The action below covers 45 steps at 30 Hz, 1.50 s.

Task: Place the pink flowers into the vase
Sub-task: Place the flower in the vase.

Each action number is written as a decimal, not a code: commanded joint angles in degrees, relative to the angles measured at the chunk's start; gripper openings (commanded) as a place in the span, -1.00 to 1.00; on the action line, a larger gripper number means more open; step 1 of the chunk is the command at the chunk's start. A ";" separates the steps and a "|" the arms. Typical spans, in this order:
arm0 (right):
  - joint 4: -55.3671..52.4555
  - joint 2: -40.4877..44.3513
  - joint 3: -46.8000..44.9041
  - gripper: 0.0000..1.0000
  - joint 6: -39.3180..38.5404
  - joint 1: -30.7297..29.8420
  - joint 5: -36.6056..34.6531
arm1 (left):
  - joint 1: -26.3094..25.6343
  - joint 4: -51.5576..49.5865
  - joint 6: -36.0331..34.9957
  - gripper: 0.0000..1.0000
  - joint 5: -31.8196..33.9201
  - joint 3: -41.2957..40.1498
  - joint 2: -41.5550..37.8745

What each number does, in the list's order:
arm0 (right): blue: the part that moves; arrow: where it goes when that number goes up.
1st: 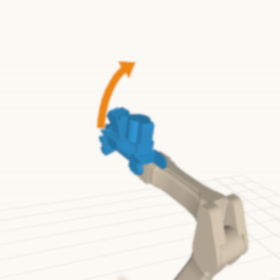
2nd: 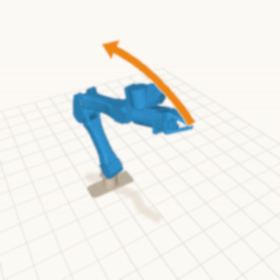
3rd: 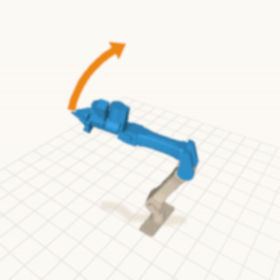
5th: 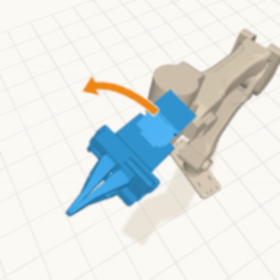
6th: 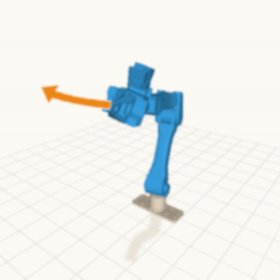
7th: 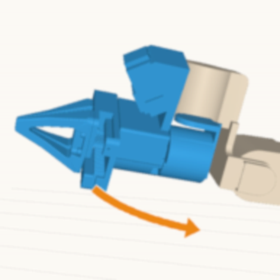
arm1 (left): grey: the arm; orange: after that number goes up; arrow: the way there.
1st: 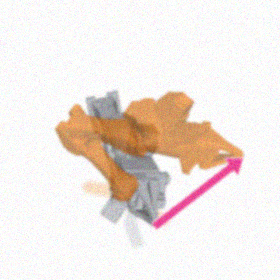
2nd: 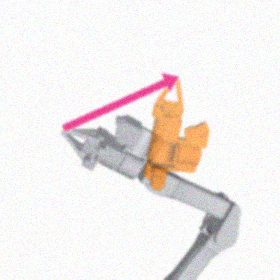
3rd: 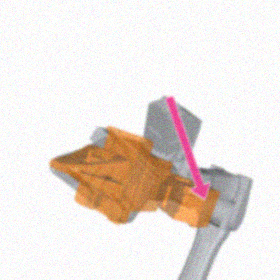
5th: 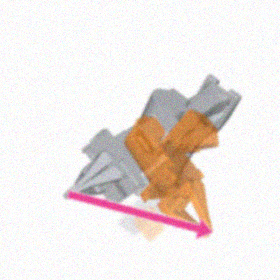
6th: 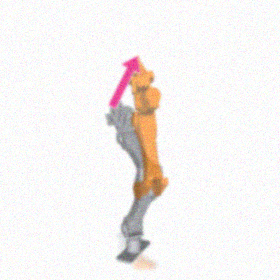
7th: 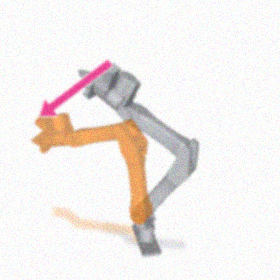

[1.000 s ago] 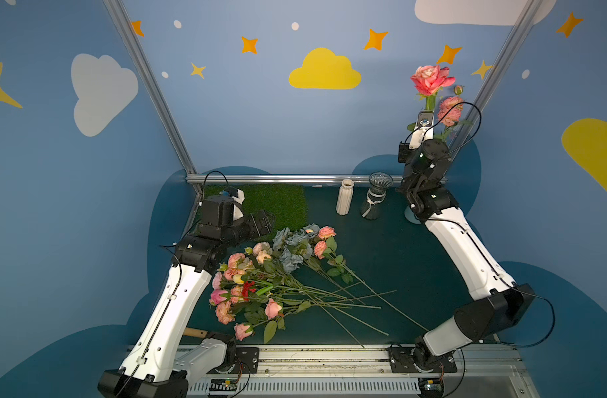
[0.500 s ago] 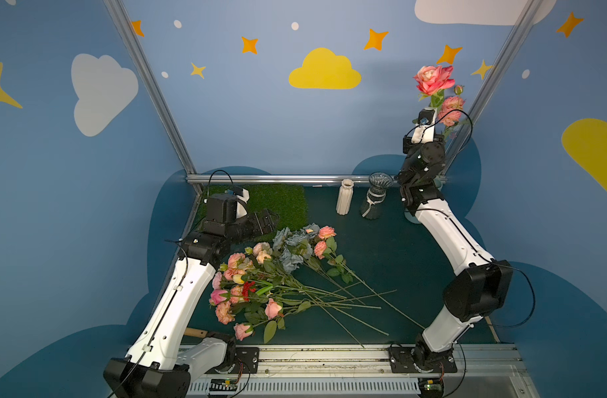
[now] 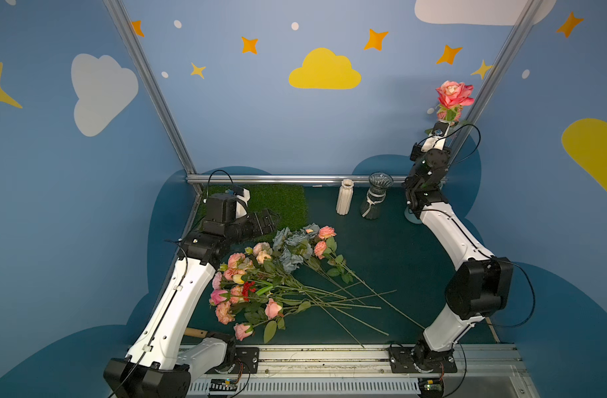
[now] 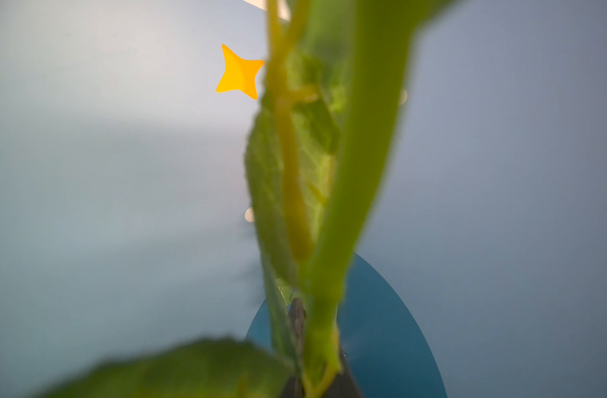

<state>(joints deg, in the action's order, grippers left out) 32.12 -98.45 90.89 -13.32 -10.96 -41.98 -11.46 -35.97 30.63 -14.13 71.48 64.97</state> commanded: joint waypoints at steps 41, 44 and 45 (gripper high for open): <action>-78.65 1.60 8.11 -0.08 30.29 -9.46 19.47 | 1.18 -7.90 -1.14 0.99 14.12 2.58 -0.42; -82.31 0.39 7.87 -0.30 28.15 -12.15 27.76 | 1.22 -7.95 -1.02 0.99 13.96 2.55 -0.27; -84.27 -0.24 8.05 -0.45 27.71 -12.66 29.79 | 1.18 -7.77 -0.85 0.99 13.87 2.36 -0.43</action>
<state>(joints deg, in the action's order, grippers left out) -44.21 -98.30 99.26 16.47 -22.37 -22.15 -10.35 -42.13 29.95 -2.00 72.66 65.01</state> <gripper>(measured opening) 0.312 0.997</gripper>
